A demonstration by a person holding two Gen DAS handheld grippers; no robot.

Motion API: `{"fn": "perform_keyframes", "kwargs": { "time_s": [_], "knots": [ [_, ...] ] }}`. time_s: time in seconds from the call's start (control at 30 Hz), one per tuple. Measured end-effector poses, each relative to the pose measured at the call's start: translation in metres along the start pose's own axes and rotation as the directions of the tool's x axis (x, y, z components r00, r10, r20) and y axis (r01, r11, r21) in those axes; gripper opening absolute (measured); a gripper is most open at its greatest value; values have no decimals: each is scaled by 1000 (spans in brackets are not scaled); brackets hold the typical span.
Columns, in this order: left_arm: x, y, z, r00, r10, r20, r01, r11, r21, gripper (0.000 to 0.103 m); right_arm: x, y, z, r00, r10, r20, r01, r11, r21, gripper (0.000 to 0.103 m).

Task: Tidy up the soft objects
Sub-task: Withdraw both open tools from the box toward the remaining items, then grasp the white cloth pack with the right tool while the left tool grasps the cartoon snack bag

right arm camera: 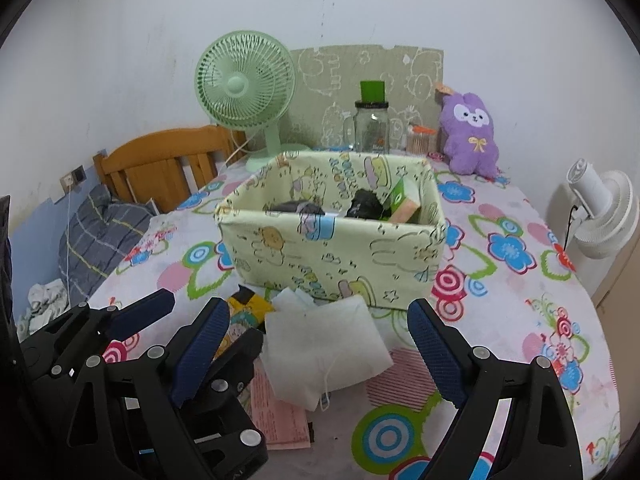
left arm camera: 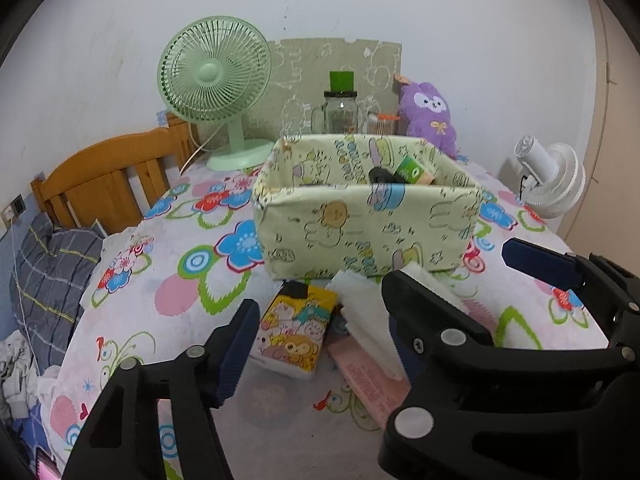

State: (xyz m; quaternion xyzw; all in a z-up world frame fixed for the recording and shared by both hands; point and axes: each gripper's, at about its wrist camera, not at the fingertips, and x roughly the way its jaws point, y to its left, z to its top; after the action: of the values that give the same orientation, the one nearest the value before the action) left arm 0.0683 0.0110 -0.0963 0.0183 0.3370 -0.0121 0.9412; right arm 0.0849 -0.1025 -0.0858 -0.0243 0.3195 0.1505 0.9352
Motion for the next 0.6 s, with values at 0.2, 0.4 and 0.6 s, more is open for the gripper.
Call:
{"fn": "perform_keyframes", "kwargs": {
  "time_s": [0.2,0.4,0.6],
  "knots": [
    [8,1,-7,1000,8,-25,-8,1000,5,63,13,1,-6,999,12,-33,-12,1000,1,92],
    [21,8,-15,998,21,-56,-21,1000,-5,60,29,-1,-12,997,14,-74,-13,1000,13,92],
    [34,19,-19,994,48,-96,-51,998,-25,59,47,-2,-17,993,16,-117,-15,1000,15,92]
  ]
}}
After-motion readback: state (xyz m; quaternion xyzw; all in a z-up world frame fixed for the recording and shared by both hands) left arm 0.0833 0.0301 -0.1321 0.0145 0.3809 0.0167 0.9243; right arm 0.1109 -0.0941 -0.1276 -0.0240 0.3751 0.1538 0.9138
